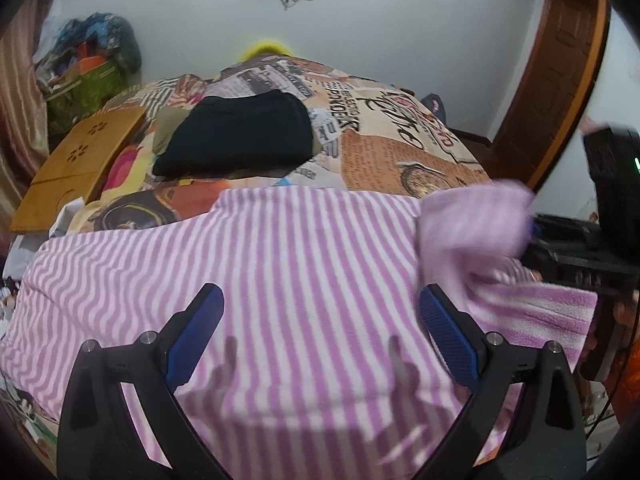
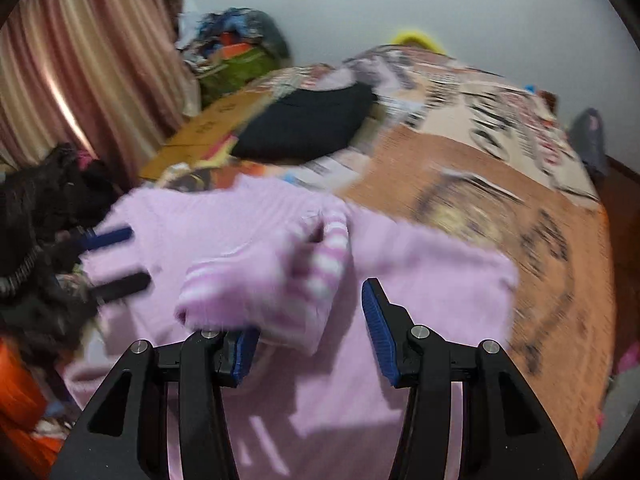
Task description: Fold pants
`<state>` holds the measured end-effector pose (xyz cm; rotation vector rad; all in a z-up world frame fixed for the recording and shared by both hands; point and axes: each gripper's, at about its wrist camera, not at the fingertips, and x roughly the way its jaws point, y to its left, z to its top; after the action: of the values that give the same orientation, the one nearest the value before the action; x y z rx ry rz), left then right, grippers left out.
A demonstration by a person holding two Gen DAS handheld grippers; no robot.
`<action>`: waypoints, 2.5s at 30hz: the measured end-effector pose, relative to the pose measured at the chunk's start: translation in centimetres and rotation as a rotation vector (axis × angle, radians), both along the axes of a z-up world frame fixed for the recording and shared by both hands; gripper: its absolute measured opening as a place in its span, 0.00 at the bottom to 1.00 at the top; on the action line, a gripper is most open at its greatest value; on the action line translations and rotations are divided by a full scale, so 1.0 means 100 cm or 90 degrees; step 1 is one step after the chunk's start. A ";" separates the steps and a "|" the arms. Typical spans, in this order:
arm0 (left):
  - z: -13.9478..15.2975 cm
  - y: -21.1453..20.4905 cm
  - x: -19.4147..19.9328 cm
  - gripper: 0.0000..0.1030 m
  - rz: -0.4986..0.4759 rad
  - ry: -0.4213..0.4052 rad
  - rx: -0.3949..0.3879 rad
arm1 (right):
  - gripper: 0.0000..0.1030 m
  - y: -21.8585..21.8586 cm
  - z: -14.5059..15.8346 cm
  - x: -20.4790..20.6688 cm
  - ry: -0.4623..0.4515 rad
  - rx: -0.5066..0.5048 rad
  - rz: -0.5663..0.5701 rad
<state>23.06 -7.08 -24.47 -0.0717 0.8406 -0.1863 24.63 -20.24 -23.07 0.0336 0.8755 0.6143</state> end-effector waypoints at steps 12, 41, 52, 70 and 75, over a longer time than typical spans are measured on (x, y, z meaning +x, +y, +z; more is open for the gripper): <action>0.004 0.045 -0.005 0.97 0.043 -0.011 0.008 | 0.44 0.037 0.030 0.003 -0.042 0.021 0.040; 0.039 0.046 -0.058 0.97 0.035 -0.048 0.039 | 0.60 0.082 -0.024 -0.084 -0.013 -0.044 0.079; -0.007 0.000 -0.037 0.97 -0.040 0.033 0.014 | 0.58 0.007 -0.015 -0.098 -0.018 -0.038 -0.060; -0.018 0.094 -0.065 0.97 0.080 0.049 0.086 | 0.58 -0.062 -0.016 -0.098 0.023 -0.048 -0.181; -0.005 0.167 -0.084 0.97 0.190 0.028 0.037 | 0.58 -0.031 0.002 -0.084 -0.017 -0.036 -0.153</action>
<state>14.68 9.61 -25.02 -0.1450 0.8675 0.1204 16.23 -23.34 -22.83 0.0781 0.8482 0.3639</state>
